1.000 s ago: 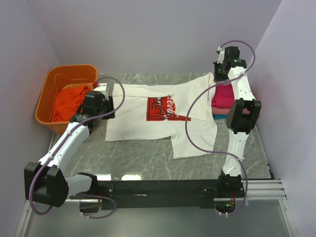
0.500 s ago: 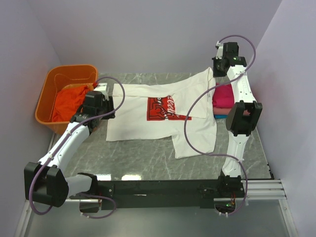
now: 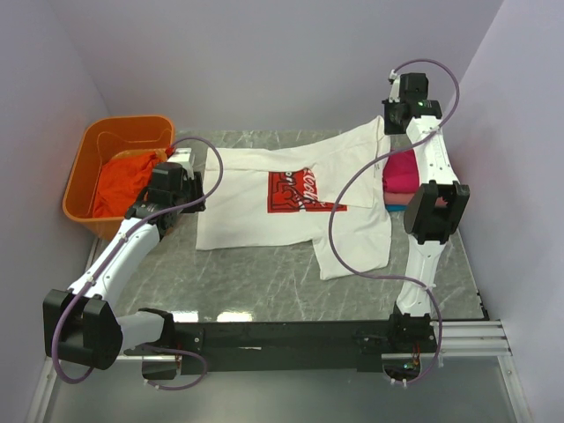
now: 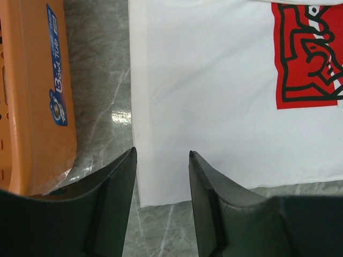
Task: Fold and stack the t-shirts
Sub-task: Fold the tshirt
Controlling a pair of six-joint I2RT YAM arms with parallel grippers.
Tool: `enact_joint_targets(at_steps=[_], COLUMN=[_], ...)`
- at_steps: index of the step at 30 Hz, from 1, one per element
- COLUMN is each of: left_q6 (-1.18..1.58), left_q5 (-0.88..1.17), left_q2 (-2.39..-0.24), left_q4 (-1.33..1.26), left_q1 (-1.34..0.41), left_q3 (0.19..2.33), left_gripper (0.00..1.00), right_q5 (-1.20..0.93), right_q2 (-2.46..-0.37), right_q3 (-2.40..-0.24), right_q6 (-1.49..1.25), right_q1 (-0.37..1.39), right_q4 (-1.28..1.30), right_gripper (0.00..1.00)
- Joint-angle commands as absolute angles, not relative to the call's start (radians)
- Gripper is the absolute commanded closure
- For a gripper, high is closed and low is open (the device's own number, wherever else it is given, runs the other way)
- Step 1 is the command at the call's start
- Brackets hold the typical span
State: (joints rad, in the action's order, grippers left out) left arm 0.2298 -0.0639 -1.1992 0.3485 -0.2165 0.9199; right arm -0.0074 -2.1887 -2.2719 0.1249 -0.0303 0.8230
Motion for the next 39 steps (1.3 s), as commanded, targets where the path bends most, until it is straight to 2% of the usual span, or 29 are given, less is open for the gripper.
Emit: enact_joint_targets(at_steps=[1,7,8,11,14,17,21,22,25,30,39], left_q6=[0.218,0.218,0.218,0.218,0.219,0.227,0.238,0.238,0.236,0.233,0.247], left_q5=[-0.045,-0.048,-0.051,-0.057,-0.052,-0.045,-0.023,-0.020,-0.014,-0.008,0.067], left_q2=[-1.184,-1.190,-1.190,-1.187,-1.181,-1.169,-1.146,-1.141,-1.129,-1.123,-1.144], left_q4=[0.321,0.321,0.321,0.319,0.313,0.308,0.301,0.298,0.298,0.298,0.302], left_q1=[-0.215,-0.215,-0.215,-0.215,-0.213,-0.213,-0.212,-0.212,-0.212,-0.212,-0.212], left_q3=[0.920,0.919,0.919,0.917,0.914,0.911,0.908,0.907,0.907,0.907,0.899], left_gripper=[0.51,0.51,0.51,0.51,0.50,0.49,0.49,0.48,0.48,0.48,0.48], right_q5=[0.067,0.110,0.112,0.112,0.077,0.003,-0.277,-0.402,-0.555,-0.561,-0.540], right_q2=[-2.177,-2.255,-2.269,-2.299,-2.248,-2.102,-1.834,-1.801,-1.718,-1.712,-1.807], right_q3=[-2.283,-2.301,-2.307,-2.330,-2.277,-2.125,-1.788,-1.737,-1.560,-1.381,-1.329], right_q6=[0.149,0.166,0.167,0.173,0.169,0.170,0.222,0.244,0.349,0.436,0.465], right_q1=[-0.037,-0.038,-0.040,-0.040,-0.047,-0.067,-0.136,-0.149,-0.198,-0.219,-0.253], right_q4=[0.743,0.718,0.719,0.729,0.701,0.664,0.653,0.670,0.735,0.753,0.744], right_gripper=[0.91,0.90,0.80,0.62,0.55,0.53,0.53,0.53,0.53,0.53,0.49])
